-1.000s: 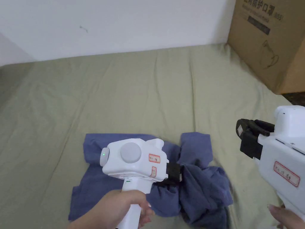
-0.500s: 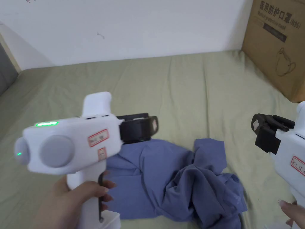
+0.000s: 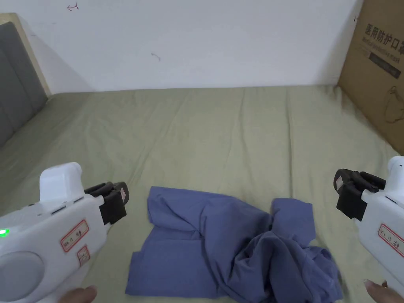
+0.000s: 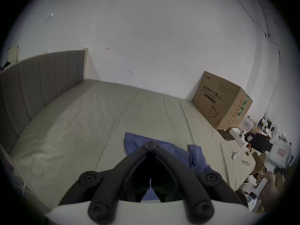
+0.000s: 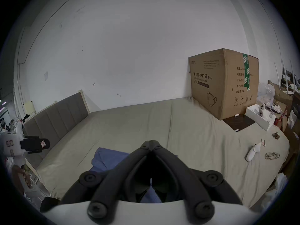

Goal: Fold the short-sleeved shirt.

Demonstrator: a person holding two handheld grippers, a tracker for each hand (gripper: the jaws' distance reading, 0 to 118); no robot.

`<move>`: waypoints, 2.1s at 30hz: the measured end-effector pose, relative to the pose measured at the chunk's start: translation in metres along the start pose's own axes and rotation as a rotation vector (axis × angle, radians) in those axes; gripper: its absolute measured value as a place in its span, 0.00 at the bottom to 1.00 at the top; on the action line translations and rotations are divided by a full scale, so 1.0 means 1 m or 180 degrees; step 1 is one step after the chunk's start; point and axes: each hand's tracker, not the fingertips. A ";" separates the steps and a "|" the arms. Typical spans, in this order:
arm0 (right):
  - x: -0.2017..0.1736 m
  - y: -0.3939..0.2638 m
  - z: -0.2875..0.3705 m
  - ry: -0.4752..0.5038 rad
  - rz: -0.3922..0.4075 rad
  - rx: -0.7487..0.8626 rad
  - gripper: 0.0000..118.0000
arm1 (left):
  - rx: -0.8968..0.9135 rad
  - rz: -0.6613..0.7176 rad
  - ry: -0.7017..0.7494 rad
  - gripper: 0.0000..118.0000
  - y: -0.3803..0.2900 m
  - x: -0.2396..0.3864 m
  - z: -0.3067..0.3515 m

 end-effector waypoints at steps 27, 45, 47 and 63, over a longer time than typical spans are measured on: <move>0.055 -0.039 -0.109 -0.0254 0.0005 -0.0850 0.00 | -0.1927 -0.0267 0.0285 0.70 -0.035 -0.038 -0.327; 0.057 -0.080 -0.270 -0.0139 0.0414 -0.2468 0.49 | -0.1257 0.0366 -0.0158 0.01 -0.049 -0.063 -0.134; 0.054 -0.074 -0.254 0.0070 0.0385 -0.2364 0.02 | -0.1225 0.0370 -0.0089 0.01 -0.051 -0.065 -0.122; 0.075 0.145 -0.028 0.0264 0.0150 -0.0559 0.02 | 0.0022 -0.0136 0.0056 0.01 0.098 -0.059 0.024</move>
